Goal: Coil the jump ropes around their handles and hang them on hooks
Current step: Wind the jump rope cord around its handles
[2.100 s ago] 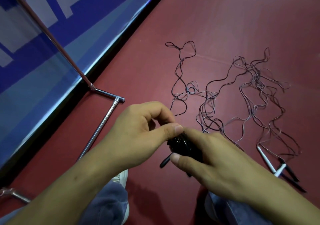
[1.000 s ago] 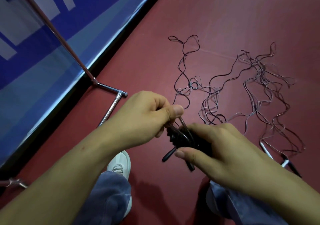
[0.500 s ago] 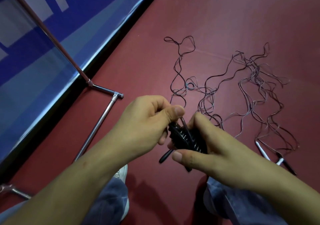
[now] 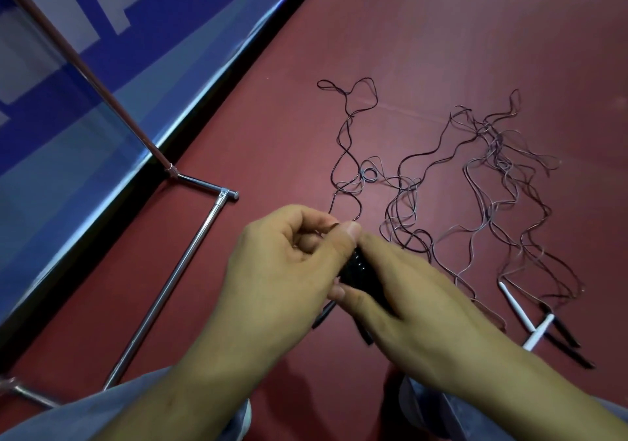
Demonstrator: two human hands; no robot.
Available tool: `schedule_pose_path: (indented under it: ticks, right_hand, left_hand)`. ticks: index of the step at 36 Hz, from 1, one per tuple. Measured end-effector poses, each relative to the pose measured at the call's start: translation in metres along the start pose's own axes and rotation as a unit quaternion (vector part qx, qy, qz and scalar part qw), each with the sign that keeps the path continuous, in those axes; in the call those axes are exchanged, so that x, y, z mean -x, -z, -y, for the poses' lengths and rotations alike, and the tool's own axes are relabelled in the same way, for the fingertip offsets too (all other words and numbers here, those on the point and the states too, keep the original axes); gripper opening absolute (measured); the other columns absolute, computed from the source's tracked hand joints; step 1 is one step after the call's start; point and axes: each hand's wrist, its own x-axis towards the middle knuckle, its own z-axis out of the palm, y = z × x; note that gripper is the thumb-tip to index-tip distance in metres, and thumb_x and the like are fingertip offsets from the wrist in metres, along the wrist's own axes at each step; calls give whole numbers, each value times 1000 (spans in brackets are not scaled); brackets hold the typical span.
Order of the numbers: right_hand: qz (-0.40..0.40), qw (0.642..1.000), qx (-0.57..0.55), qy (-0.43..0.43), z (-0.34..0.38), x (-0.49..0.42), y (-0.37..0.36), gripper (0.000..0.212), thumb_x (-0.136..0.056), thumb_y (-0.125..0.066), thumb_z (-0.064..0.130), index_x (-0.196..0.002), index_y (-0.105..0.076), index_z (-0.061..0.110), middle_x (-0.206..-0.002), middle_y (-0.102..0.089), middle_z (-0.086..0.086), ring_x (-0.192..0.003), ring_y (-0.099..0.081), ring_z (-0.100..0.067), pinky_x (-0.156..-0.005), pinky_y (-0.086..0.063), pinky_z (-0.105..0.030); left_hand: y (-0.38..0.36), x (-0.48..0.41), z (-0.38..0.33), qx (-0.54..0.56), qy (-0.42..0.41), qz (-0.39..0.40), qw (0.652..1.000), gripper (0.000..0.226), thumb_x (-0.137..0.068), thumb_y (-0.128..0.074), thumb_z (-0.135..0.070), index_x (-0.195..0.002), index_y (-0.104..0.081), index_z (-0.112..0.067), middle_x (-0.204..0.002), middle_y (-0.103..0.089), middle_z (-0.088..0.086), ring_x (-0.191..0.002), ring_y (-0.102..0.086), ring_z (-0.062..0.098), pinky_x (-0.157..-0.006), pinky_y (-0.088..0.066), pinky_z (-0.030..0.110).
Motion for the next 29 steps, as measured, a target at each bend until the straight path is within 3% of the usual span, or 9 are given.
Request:
schedule_pose_path:
  ticks: [3, 7, 11, 13, 17, 19, 25, 29]
  right_hand:
    - [-21, 1000, -17, 6, 2, -1, -3, 37, -91, -47, 59, -124, -50, 42, -93, -59, 20, -85, -59, -5, -77, -53, -41]
    - [-63, 997, -48, 2, 5, -3, -2, 21, -89, -61, 47, -107, -59, 36, -83, -65, 17, -78, -64, -9, -68, -54, -39]
    - [-108, 993, -51, 11, 8, -6, 2, 21, -81, -68, 30, -101, -63, 30, -85, -67, 13, -80, -62, -12, -68, -53, -39]
    - [-133, 989, -59, 8, 9, -6, 3, 27, -80, -72, 22, -105, -64, 30, -86, -67, 15, -81, -63, -11, -70, -54, -37]
    - [-167, 977, -125, -30, 11, -7, 2, 34, -79, -76, 27, -109, -60, 30, -93, -70, 15, -82, -68, -7, -69, -53, -27]
    - [-165, 973, -156, -41, 11, -7, 2, 34, -78, -78, 25, -104, -57, 28, -91, -69, 12, -77, -66, -10, -65, -53, -28]
    - [-136, 970, -195, -54, 14, -8, 2, 36, -74, -74, 23, -100, -50, 29, -85, -68, 9, -67, -63, -13, -60, -54, -36]
    - [-124, 968, -210, -59, 13, -6, 6, 38, -81, -78, 13, -103, -52, 30, -80, -70, 3, -58, -63, -18, -51, -54, -45]
  left_hand:
    - [-2, 4, -1, -32, -24, -15, 999, 19, -78, -72, -43, -80, -73, -24, -60, -68, -3, -51, -62, 11, -53, -50, 22]
    - [-3, 8, 2, -3, -27, -2, 1000, 16, -79, -78, -41, -89, -68, -33, -73, -73, -7, -61, -68, 11, -64, -58, 35]
    - [-3, 7, 2, 159, -18, 48, 986, 19, -84, -75, -14, -94, -70, -29, -80, -73, 12, -55, -60, 15, -53, -49, 21]
    - [-3, 6, 3, 228, -6, 60, 972, 20, -84, -72, -15, -97, -71, -29, -81, -71, 21, -53, -52, 16, -47, -41, 22]
    - [-5, 2, 4, 334, 14, 58, 941, 13, -80, -69, -23, -90, -77, -21, -77, -67, 14, -56, -45, 13, -47, -36, 24]
    - [-6, 2, 4, 341, 11, 49, 939, 17, -78, -69, -27, -90, -79, -19, -75, -65, 12, -57, -46, 14, -47, -39, 24]
    - [-9, 5, 3, 222, -51, -8, 974, 19, -88, -62, -27, -95, -77, -17, -76, -68, 10, -51, -47, 23, -44, -42, 29]
    - [-2, 4, 1, 239, -58, 44, 968, 24, -90, -59, -20, -101, -80, -21, -83, -69, 14, -61, -54, 24, -50, -45, 30]
